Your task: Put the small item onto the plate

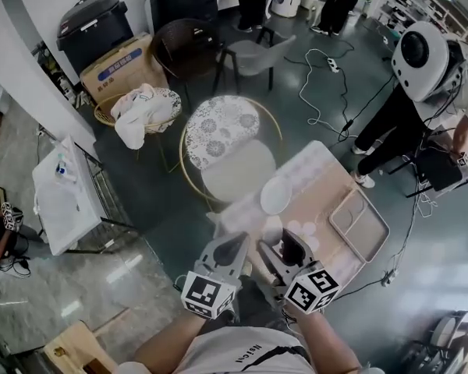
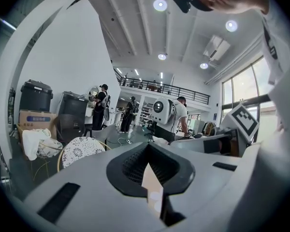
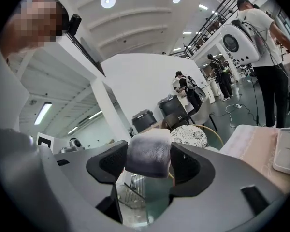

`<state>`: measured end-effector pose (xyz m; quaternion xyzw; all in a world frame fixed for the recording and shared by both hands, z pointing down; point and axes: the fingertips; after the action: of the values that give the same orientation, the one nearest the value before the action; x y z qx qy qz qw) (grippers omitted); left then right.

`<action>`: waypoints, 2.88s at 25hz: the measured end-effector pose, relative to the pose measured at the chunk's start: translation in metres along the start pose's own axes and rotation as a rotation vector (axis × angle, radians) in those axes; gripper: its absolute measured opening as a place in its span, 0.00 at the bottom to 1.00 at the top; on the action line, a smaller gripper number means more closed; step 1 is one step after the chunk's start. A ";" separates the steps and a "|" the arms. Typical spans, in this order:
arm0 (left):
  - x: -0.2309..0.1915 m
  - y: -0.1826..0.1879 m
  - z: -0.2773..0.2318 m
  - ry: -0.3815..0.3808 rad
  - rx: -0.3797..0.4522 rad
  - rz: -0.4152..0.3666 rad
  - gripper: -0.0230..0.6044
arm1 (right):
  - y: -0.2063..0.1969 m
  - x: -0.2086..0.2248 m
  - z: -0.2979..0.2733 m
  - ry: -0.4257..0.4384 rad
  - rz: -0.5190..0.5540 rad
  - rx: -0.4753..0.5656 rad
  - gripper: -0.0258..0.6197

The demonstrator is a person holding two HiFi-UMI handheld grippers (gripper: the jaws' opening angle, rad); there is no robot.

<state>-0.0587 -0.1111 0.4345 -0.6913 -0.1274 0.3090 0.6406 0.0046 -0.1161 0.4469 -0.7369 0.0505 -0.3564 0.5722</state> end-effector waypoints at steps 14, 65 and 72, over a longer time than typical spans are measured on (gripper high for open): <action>-0.038 -0.087 -0.115 -0.026 -0.110 0.035 0.04 | -0.055 0.160 -0.059 -0.140 0.023 -0.143 0.48; -0.068 -0.152 -0.139 0.060 -0.278 0.149 0.04 | -0.102 0.253 -0.109 -0.283 0.099 -0.288 0.32; -0.032 -0.092 -0.122 0.019 -0.224 0.153 0.04 | -0.011 0.160 -0.088 -0.168 0.114 -0.071 0.11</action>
<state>0.0088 -0.2140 0.5301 -0.7691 -0.1016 0.3343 0.5352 0.0679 -0.2603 0.5392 -0.7800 0.0567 -0.2582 0.5672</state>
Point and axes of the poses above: the fingertips, and each gripper's own axes: z backward along the fingers, x to its right, y out of its top, and after that the axes turned 10 degrees about x, right-handed
